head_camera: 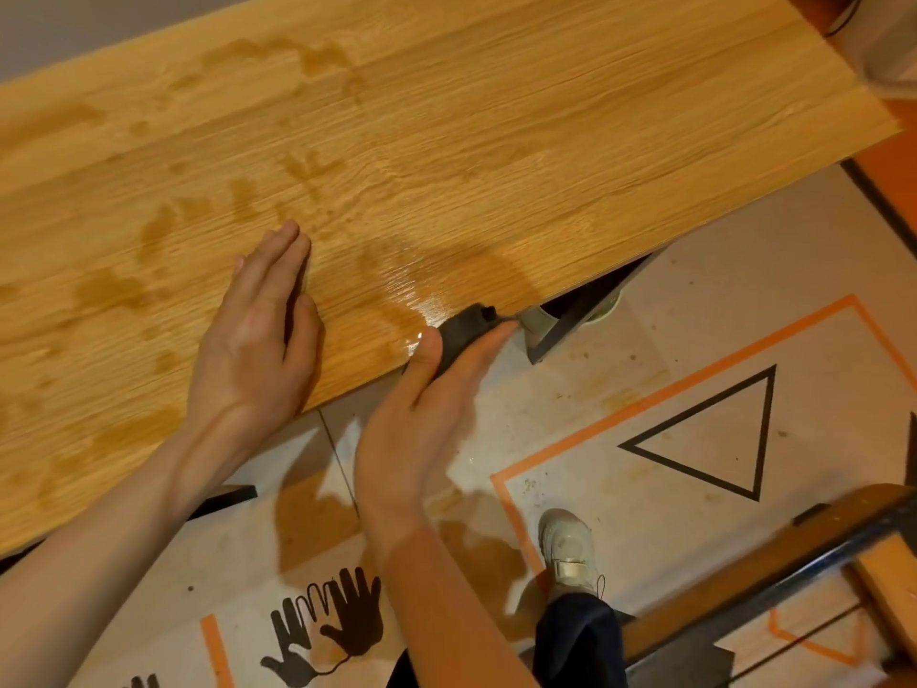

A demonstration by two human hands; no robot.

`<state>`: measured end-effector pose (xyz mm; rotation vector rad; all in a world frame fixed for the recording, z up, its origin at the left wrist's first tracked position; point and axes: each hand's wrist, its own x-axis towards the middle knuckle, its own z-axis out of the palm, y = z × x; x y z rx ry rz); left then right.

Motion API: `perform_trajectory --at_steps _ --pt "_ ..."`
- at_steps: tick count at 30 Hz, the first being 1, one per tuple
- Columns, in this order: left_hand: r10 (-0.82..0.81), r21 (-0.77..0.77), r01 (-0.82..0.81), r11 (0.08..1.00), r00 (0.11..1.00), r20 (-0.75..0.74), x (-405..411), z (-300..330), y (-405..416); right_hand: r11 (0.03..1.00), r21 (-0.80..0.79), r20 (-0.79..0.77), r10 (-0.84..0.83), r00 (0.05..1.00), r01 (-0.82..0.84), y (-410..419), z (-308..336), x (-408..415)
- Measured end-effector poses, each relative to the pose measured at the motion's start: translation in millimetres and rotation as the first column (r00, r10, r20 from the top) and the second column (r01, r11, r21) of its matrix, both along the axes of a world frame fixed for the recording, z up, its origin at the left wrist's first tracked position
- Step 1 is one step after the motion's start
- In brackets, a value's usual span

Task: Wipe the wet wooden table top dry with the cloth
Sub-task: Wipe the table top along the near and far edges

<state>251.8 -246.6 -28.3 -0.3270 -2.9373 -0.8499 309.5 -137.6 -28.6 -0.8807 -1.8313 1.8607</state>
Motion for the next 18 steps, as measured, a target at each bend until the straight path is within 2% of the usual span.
perform_trajectory --at_steps 2,4,7,10,13,15,18 --pt "0.007 0.012 -0.007 1.0 1.0 0.004 0 0 0 0.998 -0.011 -0.024 0.063 0.998 -0.063 13 1 -1" --pt "0.002 0.027 -0.002 1.0 1.0 -0.001 -1 1 -1 0.998 0.06 -0.014 0.035 0.999 -0.034 46 -2 -17" --pt "-0.005 0.065 0.005 0.998 1.0 0.0 2 3 -4 0.965 0.256 0.017 -0.055 0.998 0.049 109 -8 -52" --pt "0.072 0.033 -0.073 0.997 0.997 0.005 4 5 -18 0.87 0.494 0.015 -0.01 1.0 0.001 147 -18 -62" --pt "0.141 -0.036 -0.141 0.989 0.99 0.005 6 5 -41 0.832 0.552 0.001 0.065 0.998 -0.055 120 -24 -41" --pt "0.145 -0.069 -0.144 0.987 0.989 0.011 8 5 -50 0.814 0.568 0.009 0.142 0.99 -0.122 74 -25 -18" --pt "0.155 -0.084 -0.153 0.985 0.988 0.01 7 4 -51 0.729 0.628 0.074 0.291 0.954 -0.272 -3 -25 14"
